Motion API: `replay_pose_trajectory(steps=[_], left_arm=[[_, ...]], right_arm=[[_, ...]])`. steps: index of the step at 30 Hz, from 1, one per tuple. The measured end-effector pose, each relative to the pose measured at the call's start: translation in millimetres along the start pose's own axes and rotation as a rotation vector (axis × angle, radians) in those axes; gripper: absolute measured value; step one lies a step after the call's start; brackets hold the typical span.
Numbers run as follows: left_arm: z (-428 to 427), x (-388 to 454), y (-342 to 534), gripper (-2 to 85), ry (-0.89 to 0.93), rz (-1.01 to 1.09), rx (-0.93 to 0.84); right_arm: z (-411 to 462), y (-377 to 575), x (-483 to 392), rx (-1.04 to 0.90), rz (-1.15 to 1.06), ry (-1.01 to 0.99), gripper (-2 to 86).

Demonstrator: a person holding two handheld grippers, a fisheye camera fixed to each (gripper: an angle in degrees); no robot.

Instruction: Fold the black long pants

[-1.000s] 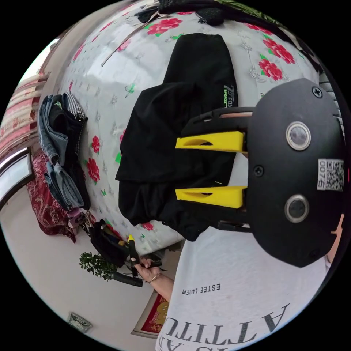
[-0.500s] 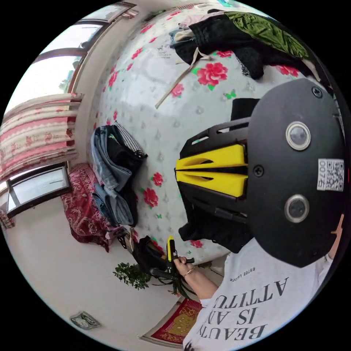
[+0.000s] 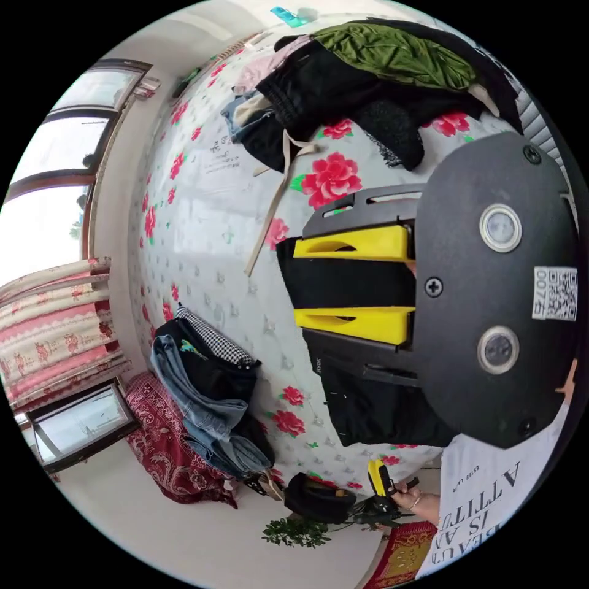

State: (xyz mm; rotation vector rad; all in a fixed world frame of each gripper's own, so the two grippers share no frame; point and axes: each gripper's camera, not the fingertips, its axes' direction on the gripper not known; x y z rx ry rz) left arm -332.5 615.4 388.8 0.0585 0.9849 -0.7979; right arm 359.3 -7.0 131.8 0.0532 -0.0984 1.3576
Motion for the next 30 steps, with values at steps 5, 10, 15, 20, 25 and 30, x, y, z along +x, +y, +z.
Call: replay_pose_trajectory(steps=[5,10,15,20,25,30], left_arm=[[80.2,49.1,55.2,12.8,0.061,-0.013,-0.179],[150.5,126.0,9.7,9.6,-0.160,0.133,-0.320],[152.8,129.9,-14.6,2.2,-0.266,0.202,-0.238],[120.5,80.2,-59.1,2.1,-0.426,0.187,-0.176],[49.0,14.9,-44.8,8.6,-0.396,0.061,-0.110],[42.8,3.2,45.8,13.4,-0.256,0.055,-0.135]], right_arm=[[47.3,137.4,107.0,-0.227,0.240,0.051,9.0],[66.1,216.6,179.0,-0.355,0.464,0.026,8.6],[56.7,203.4,153.1,-0.281,0.467,0.106,3.3],[37.0,214.2,96.5,-0.292,0.319,-0.060,0.3],[-20.7,289.1,24.2,-0.241,0.235,-0.239,0.5],[-73.3,380.9,12.6,-0.214,0.379,-0.222,4.4]])
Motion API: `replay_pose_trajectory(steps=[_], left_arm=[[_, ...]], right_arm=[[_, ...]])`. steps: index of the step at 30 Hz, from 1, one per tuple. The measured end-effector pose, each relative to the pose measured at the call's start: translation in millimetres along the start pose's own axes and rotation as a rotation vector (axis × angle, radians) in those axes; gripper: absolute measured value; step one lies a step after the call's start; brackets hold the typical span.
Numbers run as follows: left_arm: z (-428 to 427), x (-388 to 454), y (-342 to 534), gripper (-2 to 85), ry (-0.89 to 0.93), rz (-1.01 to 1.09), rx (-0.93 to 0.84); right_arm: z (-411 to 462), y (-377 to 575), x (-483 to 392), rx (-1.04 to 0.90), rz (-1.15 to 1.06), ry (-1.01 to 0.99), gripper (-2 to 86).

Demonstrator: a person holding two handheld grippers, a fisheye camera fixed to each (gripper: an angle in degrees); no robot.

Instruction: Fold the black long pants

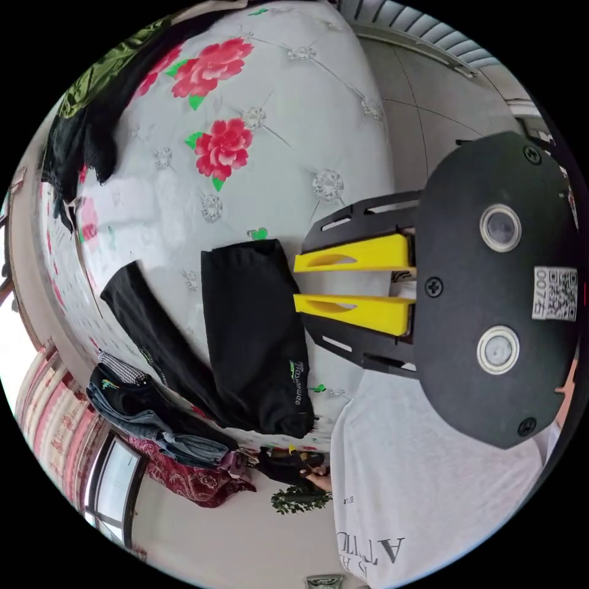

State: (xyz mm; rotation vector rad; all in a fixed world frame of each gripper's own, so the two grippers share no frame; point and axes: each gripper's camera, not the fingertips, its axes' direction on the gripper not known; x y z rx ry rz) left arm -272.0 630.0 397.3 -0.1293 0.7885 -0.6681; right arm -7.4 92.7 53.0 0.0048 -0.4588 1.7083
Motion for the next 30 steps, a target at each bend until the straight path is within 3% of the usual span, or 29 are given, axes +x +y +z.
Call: replay_pose_trajectory(steps=[6,12,19,21,23,26,30], left_arm=[[50.2,39.3,37.7,11.5,0.038,0.024,-0.076],[42.3,97.9,-8.7,6.9,-0.160,0.230,-0.143],[-251.3,44.7,-32.1,5.1,0.059,0.181,0.351],[-294.3,38.1,-19.5,5.2,0.100,0.201,0.400],[-307.7,33.9,1.3,5.4,0.127,0.216,0.409],[-267.6,34.7,16.7,6.0,0.135,0.228,0.307],[-114.0,36.5,45.0,6.2,0.140,0.190,-0.032]], right_arm=[[-27.7,-1.5,26.7,0.092,0.120,0.080,5.8],[-21.0,-56.9,-10.9,-0.034,-0.022,0.038,0.4],[-247.7,-75.2,-102.2,0.459,-0.324,-0.156,-0.2],[-310.1,-46.8,-123.1,0.625,-0.424,-0.223,-0.3],[-326.8,-25.4,-126.2,0.673,-0.464,-0.253,-0.3],[-289.8,-3.2,-108.3,0.572,-0.423,-0.157,-0.3],[-139.0,15.6,-26.6,0.163,-0.157,-0.038,-0.2]])
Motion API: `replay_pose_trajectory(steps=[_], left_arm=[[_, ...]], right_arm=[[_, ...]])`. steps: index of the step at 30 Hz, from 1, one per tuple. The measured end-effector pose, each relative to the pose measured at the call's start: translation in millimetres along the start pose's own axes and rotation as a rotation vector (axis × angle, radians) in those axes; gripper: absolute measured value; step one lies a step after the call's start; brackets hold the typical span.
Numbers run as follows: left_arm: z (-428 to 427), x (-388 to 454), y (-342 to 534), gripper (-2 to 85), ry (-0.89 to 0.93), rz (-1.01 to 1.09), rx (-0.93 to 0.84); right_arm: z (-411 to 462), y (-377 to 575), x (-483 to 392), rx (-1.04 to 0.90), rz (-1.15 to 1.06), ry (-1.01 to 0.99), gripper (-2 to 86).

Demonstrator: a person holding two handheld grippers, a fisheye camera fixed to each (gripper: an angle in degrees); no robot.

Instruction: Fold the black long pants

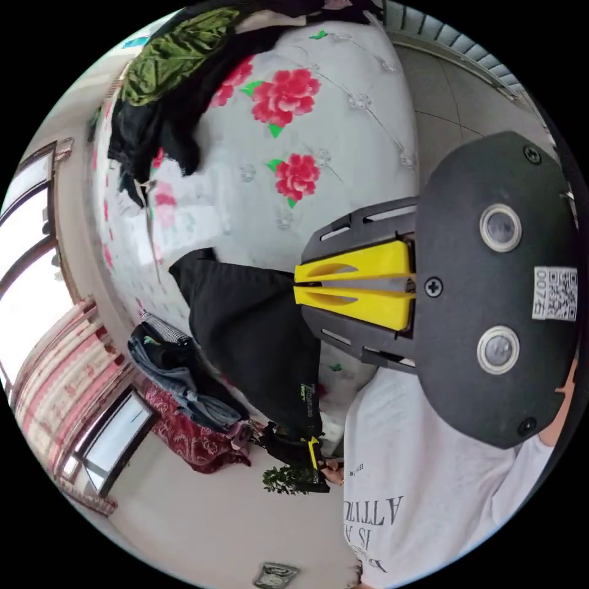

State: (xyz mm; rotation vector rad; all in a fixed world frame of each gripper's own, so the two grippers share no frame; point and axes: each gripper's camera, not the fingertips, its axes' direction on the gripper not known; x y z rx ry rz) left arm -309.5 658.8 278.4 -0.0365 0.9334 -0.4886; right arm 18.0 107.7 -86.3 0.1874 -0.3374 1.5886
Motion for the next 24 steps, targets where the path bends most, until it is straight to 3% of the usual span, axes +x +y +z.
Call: replay_pose_trajectory(steps=[2,4,12,18,24], left_arm=[[73.9,-2.8,18.6,6.2,0.010,-0.029,-0.168],[94.6,-2.5,28.2,6.3,-0.003,-0.043,-0.212],[78.9,-26.9,31.5,5.1,0.047,-0.030,-0.213],[36.4,-91.2,44.0,6.5,0.027,-0.163,-0.115],[5.6,-148.3,-55.9,8.4,-0.013,-0.198,0.031]], right_arm=[[55.4,30.0,32.0,-0.163,0.105,-0.004,-0.2],[86.4,54.1,45.2,-0.254,0.150,-0.004,-0.2],[78.9,68.0,43.6,-0.314,0.103,0.062,0.3],[63.1,56.6,46.8,-0.187,0.137,0.166,2.7],[95.5,-17.7,31.8,-0.101,0.064,0.101,5.4]])
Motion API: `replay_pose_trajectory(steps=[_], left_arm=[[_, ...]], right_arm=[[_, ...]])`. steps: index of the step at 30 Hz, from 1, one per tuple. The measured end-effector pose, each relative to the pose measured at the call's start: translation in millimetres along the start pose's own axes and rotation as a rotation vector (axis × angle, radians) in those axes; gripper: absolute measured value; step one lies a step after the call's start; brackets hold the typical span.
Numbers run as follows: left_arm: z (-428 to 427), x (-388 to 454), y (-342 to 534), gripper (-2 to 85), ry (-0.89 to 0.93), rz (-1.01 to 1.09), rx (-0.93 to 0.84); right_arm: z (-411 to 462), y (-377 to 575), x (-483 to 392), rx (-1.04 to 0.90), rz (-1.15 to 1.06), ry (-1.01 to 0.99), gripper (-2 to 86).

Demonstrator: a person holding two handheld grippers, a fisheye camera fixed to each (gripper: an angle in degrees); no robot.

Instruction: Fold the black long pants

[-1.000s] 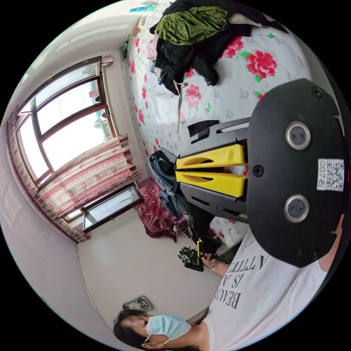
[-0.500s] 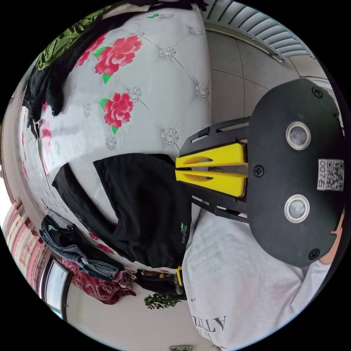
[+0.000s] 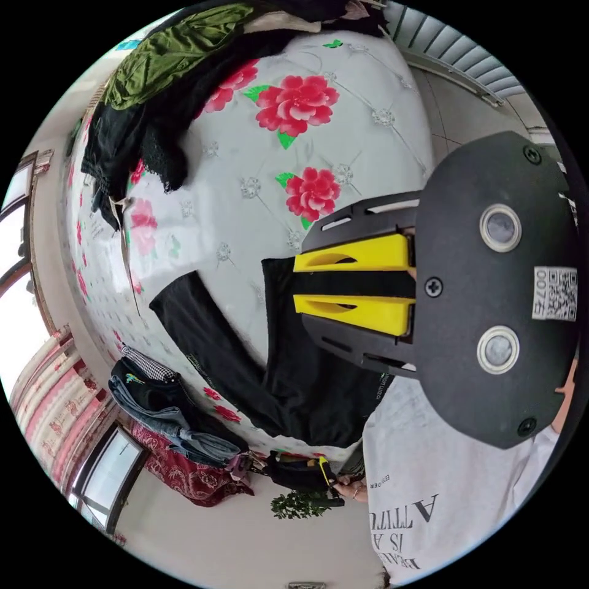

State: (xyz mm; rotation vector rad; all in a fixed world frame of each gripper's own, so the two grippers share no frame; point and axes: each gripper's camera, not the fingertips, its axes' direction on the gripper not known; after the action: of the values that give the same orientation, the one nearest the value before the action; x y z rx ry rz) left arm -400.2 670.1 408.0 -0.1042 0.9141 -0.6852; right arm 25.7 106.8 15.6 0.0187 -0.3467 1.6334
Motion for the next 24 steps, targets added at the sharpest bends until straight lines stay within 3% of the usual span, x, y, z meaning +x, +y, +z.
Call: replay_pose_trajectory(steps=[6,11,16,24], left_arm=[[37.0,-12.2,-168.9,9.7,0.021,0.033,0.052],[95.4,-1.8,-272.0,10.0,-0.059,0.078,-0.004],[162.4,18.1,-299.3,9.8,-0.155,0.127,-0.138],[180.0,22.9,-293.9,8.2,-0.171,0.143,-0.140]], right_arm=[[45.5,-130.2,-59.7,0.068,-0.120,-0.095,7.6],[100.1,-230.5,-105.7,0.032,-0.200,-0.024,9.0],[162.0,-310.4,-124.1,-0.018,-0.232,0.043,10.1],[286.9,-384.6,-100.8,-0.178,-0.152,0.172,8.5]])
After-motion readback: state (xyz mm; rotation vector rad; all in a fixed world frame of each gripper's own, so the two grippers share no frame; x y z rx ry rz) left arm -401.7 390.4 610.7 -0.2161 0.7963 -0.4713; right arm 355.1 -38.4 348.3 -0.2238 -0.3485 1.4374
